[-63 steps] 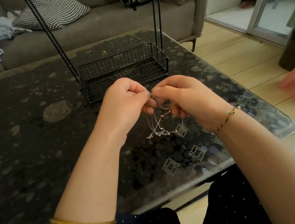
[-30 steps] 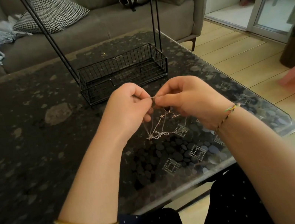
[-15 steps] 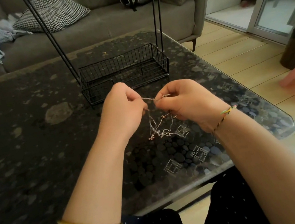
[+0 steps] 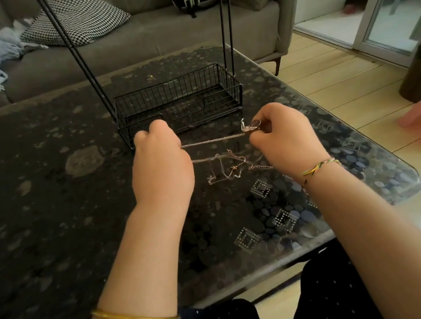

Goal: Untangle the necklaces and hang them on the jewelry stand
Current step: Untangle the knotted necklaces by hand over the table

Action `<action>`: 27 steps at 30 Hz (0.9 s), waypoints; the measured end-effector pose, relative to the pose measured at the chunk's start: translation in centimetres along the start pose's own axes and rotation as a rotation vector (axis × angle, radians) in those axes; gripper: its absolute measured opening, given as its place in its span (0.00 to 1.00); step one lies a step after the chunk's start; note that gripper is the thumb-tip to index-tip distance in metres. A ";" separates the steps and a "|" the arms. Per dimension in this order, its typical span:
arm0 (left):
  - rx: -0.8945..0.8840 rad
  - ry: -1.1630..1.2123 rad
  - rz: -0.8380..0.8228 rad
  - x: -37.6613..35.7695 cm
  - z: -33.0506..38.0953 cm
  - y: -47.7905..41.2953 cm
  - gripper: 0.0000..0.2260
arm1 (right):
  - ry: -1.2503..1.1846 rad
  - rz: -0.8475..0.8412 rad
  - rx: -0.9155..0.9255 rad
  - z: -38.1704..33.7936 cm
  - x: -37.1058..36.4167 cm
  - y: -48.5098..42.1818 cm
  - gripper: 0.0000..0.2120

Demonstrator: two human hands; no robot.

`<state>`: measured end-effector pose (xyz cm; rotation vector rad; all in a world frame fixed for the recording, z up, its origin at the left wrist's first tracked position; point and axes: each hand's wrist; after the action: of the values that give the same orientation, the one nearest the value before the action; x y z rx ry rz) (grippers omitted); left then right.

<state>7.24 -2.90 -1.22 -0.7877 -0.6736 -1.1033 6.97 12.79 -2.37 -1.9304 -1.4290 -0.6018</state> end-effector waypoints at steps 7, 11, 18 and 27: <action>0.131 -0.063 -0.018 -0.3 0.1 -0.4 0.07 | -0.089 0.074 -0.078 0.1 -0.2 -0.1 0.05; 0.481 0.699 -0.098 0.4 0.9 -0.7 0.06 | -0.459 0.051 -0.323 0.1 -0.2 -0.2 0.05; 0.603 0.854 -0.165 0.6 0.8 -0.9 0.09 | -1.126 0.066 -0.689 -0.6 -0.3 -0.6 0.08; 0.463 0.551 -0.284 0.0 0.7 -0.8 0.14 | -1.289 -0.025 -0.710 -0.8 -0.2 -0.6 0.12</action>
<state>6.45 -2.50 -0.72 0.0210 -0.5432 -1.2837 6.33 12.16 -1.84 -3.1252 -2.1234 0.3298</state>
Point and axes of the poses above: each hand's wrist, its own y-axis away from the middle knuckle, its own x-axis out of the back of the hand, z = x × y, and after that the axes turned 2 degrees about x, right-handed
